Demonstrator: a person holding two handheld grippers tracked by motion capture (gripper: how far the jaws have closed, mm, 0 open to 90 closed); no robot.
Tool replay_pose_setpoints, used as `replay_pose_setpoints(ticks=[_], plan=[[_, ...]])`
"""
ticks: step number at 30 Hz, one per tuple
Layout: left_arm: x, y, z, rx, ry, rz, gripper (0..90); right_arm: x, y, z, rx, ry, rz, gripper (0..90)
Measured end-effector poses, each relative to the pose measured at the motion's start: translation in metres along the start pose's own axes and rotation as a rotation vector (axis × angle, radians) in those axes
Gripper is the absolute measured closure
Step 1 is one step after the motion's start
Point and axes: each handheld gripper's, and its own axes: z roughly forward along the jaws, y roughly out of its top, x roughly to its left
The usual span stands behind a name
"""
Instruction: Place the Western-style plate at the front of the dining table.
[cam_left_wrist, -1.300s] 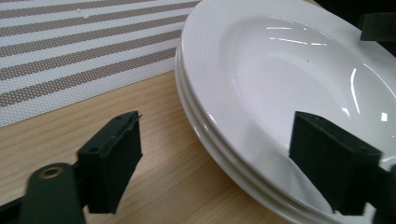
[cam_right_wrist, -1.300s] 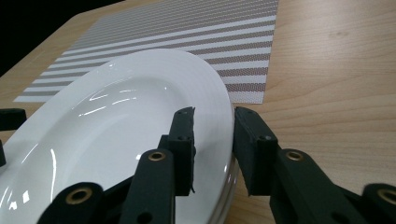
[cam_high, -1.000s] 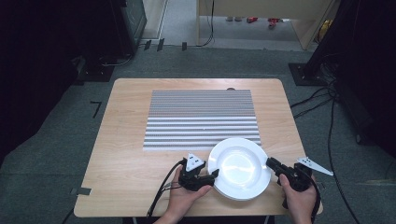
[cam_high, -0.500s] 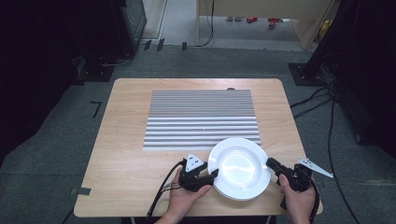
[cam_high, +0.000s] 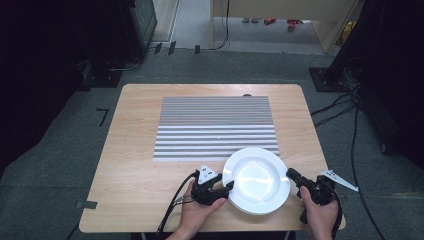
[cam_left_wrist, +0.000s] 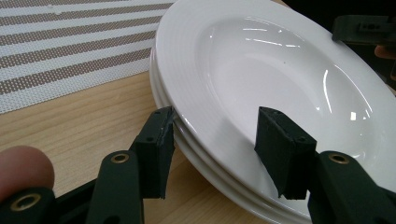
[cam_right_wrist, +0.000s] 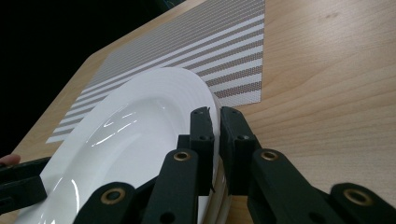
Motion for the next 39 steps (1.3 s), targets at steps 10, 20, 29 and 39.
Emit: replay_pose_setpoints(ticks=[10,20,29,39], plan=[[0.0,0.0,0.001,0.001,0.005,-0.002,47.8,0.004,0.002,-0.005,-0.046,0.023,-0.003,85.7],[0.0,0.0,0.002,-0.002,0.009,-0.007,47.5,0.0,-0.001,-0.004,-0.055,0.079,0.117,84.6],[0.002,0.0,0.003,0.0,0.005,-0.017,46.7,0.004,-0.003,-0.003,-0.063,0.082,0.127,83.4],[0.002,0.0,0.004,0.0,0.005,-0.018,45.9,0.012,-0.005,0.0,-0.054,0.101,0.118,79.8]])
